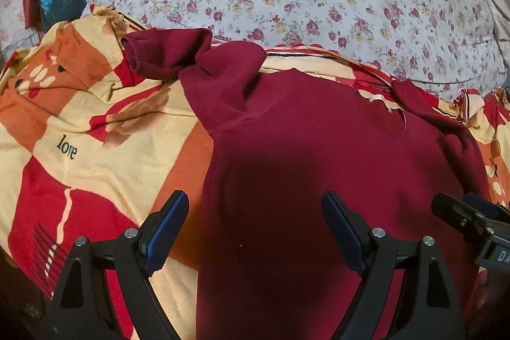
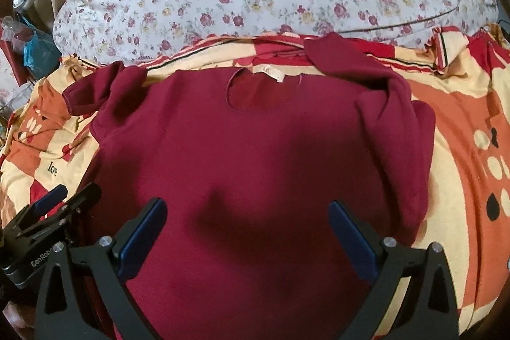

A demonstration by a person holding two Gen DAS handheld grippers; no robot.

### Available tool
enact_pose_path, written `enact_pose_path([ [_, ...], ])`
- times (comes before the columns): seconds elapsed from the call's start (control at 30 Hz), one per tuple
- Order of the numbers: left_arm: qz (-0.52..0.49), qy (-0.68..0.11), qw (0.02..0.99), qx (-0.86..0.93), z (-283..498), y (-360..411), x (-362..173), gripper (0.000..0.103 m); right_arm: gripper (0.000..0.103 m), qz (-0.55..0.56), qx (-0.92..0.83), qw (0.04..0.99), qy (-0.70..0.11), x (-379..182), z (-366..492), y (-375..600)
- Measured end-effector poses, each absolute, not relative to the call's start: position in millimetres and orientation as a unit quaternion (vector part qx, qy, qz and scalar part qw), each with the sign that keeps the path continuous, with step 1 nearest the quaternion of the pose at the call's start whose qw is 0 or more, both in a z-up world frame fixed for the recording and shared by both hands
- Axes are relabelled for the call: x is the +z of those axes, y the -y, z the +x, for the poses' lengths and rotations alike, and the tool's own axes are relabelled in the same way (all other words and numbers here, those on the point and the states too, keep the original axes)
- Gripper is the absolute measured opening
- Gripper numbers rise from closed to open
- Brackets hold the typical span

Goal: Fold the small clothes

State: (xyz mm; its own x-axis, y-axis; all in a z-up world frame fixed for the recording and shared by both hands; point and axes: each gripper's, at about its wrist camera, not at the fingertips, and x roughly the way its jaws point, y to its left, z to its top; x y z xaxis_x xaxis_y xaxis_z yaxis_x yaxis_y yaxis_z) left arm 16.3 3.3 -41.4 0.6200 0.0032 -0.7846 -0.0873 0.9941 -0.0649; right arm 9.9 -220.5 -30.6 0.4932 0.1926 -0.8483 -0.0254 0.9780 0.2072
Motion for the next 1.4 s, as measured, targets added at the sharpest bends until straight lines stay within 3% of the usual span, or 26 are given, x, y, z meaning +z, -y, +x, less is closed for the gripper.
enact_pose_path([
  [0.9, -0.062, -0.443, 0.894, 0.029, 32, -6, -49, 0.068, 0.103, 0.080, 0.060, 0.853, -0.513, -47, 24, 227],
  [1.4, -0.166, -0.409, 0.895, 0.072, 73, -89, -43, 0.068, 0.103, 0.061, 0.055, 0.852, -0.517, -46, 38, 222],
])
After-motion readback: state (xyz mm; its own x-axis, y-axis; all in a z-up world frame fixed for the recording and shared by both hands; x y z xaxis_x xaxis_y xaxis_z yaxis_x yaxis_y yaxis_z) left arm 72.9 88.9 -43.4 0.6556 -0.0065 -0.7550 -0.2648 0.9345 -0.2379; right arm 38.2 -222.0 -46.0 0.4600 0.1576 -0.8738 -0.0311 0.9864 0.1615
